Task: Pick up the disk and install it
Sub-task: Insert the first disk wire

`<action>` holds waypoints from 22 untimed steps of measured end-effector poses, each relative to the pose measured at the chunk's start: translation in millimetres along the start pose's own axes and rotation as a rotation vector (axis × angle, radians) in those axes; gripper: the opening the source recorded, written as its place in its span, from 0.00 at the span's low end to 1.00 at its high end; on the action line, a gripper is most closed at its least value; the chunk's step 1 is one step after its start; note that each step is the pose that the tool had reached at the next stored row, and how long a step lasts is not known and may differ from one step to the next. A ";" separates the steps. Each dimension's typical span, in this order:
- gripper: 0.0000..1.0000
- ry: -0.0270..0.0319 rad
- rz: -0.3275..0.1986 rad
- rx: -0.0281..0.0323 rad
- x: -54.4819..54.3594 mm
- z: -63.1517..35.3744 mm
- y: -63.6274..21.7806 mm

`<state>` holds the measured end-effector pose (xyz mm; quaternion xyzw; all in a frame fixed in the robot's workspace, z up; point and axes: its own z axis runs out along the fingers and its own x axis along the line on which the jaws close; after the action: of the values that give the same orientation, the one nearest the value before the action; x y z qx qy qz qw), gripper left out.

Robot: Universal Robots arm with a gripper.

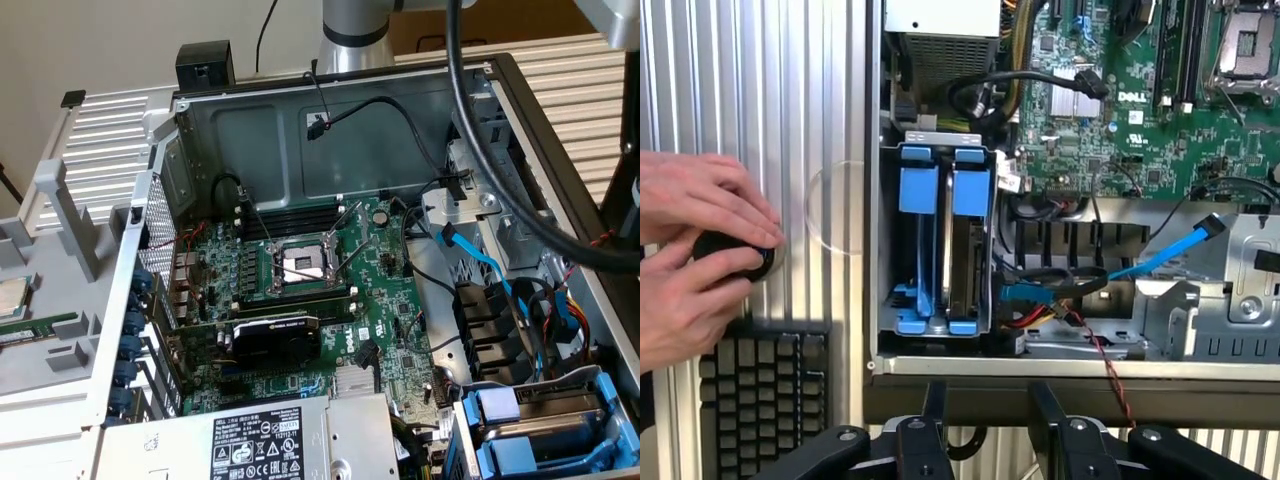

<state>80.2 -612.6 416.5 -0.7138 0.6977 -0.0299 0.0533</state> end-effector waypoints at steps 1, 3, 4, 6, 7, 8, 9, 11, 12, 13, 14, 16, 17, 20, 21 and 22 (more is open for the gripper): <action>0.45 0.0000 0.002 -0.0004 0.1 1.7 0.1; 0.45 0.0023 0.020 -0.0008 0.1 4.9 0.4; 0.45 0.0037 0.033 -0.0006 0.2 6.3 0.6; 0.45 0.0062 0.055 -0.0016 0.2 8.9 0.8; 0.45 0.0067 0.060 -0.0032 0.0 9.6 0.9; 0.45 0.0069 0.063 -0.0070 -0.2 10.0 0.8; 0.45 0.0076 0.063 -0.0162 -0.2 10.1 0.6; 0.45 0.0086 0.064 -0.0296 -0.3 10.0 0.5; 0.45 0.0086 0.064 -0.0296 -0.3 10.0 0.6; 0.45 0.0087 0.064 -0.0296 -0.3 10.0 0.5; 0.45 0.0086 0.064 -0.0296 -0.2 10.0 0.5; 0.45 0.0085 0.064 -0.0296 -0.2 10.1 0.5; 0.45 0.0085 0.064 -0.0296 -0.2 10.1 0.5; 0.45 0.0086 0.063 -0.0296 -0.2 10.1 0.5; 0.45 0.0085 0.063 -0.0295 -0.2 10.1 0.7; 0.43 0.0085 0.063 -0.0295 -0.2 10.1 0.8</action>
<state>80.6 -612.1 406.3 -0.6918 0.7206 -0.0209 0.0407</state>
